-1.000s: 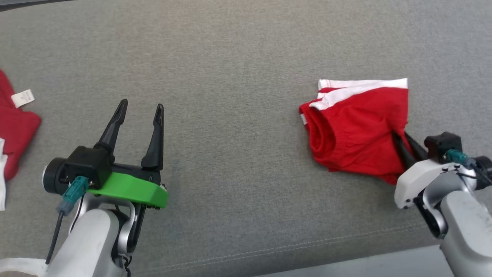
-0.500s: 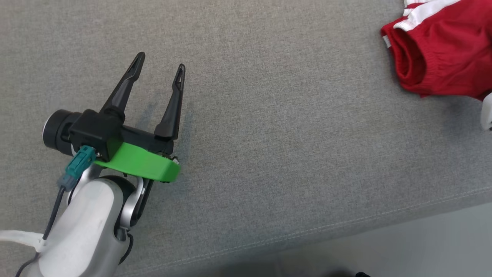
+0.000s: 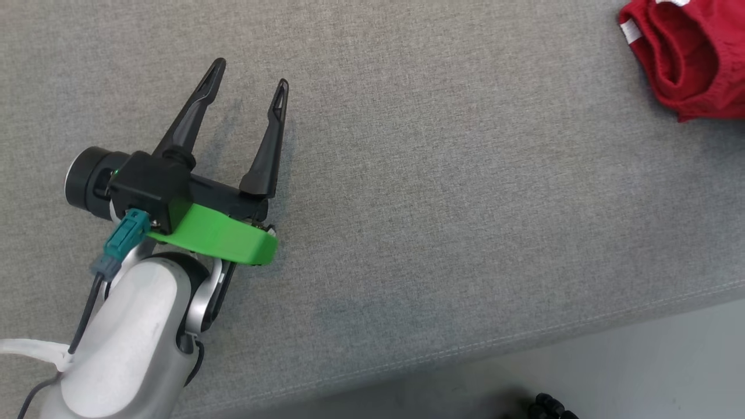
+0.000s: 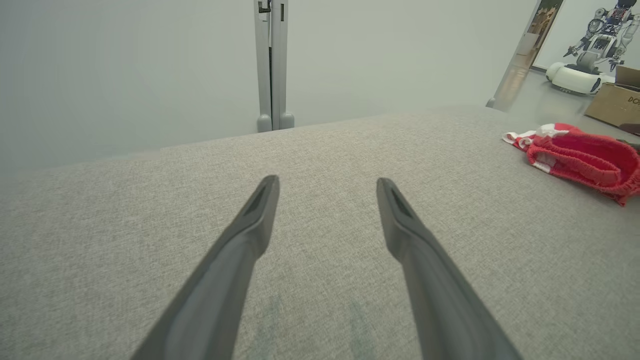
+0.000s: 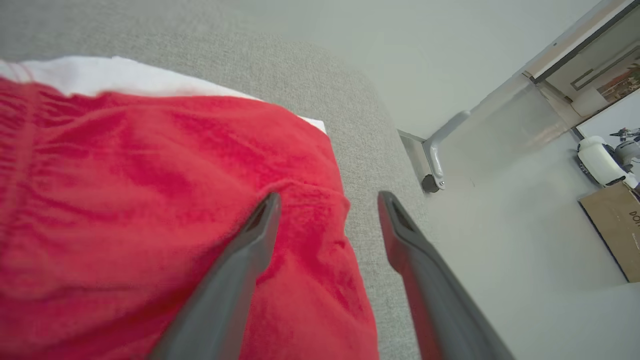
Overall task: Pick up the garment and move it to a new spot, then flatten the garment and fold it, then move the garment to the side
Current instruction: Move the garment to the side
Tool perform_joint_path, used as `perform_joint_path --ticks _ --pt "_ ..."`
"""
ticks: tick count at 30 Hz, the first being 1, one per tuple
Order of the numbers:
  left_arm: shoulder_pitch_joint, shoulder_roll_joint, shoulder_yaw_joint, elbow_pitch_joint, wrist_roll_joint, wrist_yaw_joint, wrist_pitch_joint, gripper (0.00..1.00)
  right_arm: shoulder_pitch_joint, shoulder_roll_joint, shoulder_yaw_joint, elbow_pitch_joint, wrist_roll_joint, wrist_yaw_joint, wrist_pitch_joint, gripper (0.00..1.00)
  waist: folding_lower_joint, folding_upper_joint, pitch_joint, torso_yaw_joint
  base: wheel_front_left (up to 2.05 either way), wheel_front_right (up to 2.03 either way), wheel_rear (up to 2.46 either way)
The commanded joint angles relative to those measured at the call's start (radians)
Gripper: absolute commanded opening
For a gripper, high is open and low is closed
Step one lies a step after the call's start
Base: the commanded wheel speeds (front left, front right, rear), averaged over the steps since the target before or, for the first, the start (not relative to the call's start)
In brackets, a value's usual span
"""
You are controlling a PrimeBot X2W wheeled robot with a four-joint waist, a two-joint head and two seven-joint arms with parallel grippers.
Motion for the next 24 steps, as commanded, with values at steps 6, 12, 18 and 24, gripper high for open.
perform_joint_path --ticks 6,12,18,24 --pt "0.035 -0.005 0.003 0.027 -0.023 0.011 -0.027 1.00 0.065 0.077 -0.129 -0.130 -0.003 -0.002 -0.009 1.00 -0.0002 -0.0001 -0.080 -0.009 0.00 0.00 0.00" --pt "0.090 -0.010 0.019 0.065 -0.048 0.025 -0.061 1.00 0.201 0.197 -0.212 -0.347 -0.004 -0.002 -0.010 1.00 -0.0002 -0.0001 -0.165 0.018 0.00 0.00 0.00" --pt "0.149 -0.016 0.044 0.100 -0.081 0.046 -0.101 1.00 0.341 0.312 -0.221 -0.529 0.002 -0.002 -0.010 1.00 -0.0002 -0.0001 -0.240 0.081 0.00 0.00 0.00" --pt "0.209 -0.024 0.071 0.120 -0.103 0.067 -0.133 1.00 0.477 0.415 -0.190 -0.647 0.009 -0.002 -0.010 1.00 -0.0002 -0.0001 -0.309 0.152 0.00 0.00 0.00"
